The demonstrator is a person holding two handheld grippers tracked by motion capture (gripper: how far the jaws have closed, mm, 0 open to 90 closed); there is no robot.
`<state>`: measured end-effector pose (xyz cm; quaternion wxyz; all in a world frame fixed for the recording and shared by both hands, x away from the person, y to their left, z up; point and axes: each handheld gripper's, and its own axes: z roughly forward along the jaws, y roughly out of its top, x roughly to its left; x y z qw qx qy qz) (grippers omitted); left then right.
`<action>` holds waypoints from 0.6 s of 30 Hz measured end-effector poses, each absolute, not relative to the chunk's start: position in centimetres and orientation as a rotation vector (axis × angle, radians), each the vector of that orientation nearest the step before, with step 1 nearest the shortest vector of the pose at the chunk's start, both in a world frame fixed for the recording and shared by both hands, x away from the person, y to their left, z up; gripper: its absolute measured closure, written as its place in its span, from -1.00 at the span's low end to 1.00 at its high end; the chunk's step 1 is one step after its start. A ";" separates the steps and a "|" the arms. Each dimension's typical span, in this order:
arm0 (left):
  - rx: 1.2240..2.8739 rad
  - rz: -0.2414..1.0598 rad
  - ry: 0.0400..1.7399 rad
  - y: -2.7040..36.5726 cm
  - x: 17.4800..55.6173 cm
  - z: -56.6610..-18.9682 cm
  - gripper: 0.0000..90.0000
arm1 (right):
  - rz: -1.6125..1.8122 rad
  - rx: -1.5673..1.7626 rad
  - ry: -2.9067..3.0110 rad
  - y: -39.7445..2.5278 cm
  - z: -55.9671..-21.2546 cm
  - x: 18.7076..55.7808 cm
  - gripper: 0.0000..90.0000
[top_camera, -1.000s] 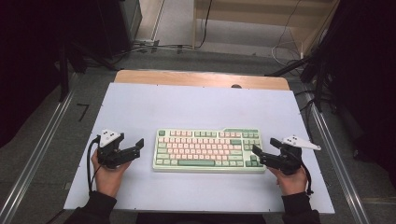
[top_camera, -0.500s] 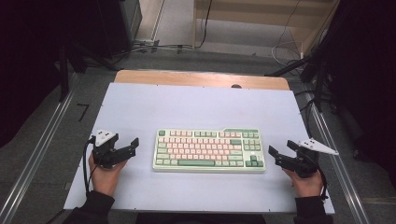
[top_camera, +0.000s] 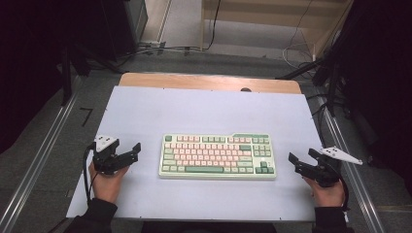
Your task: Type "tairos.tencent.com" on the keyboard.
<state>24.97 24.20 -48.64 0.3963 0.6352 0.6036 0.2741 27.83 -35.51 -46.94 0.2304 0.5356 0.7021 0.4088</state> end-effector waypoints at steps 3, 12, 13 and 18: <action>1.614 0.692 1.541 24.6 25.0 -48.9 -0.56 | 1.117 1.481 1.922 -35.8 -46.9 27.7 -0.68; 1.630 0.712 1.589 25.3 25.0 -49.7 -0.55 | 1.080 1.514 1.891 -36.9 -47.0 27.5 -0.68; 1.637 0.717 1.589 25.3 25.0 -49.7 -0.55 | 1.072 1.522 1.886 -37.1 -47.0 27.5 -0.68; 1.640 0.716 1.614 25.5 25.2 -50.0 -0.55 | 1.058 1.564 1.868 -38.0 -47.3 27.3 -0.68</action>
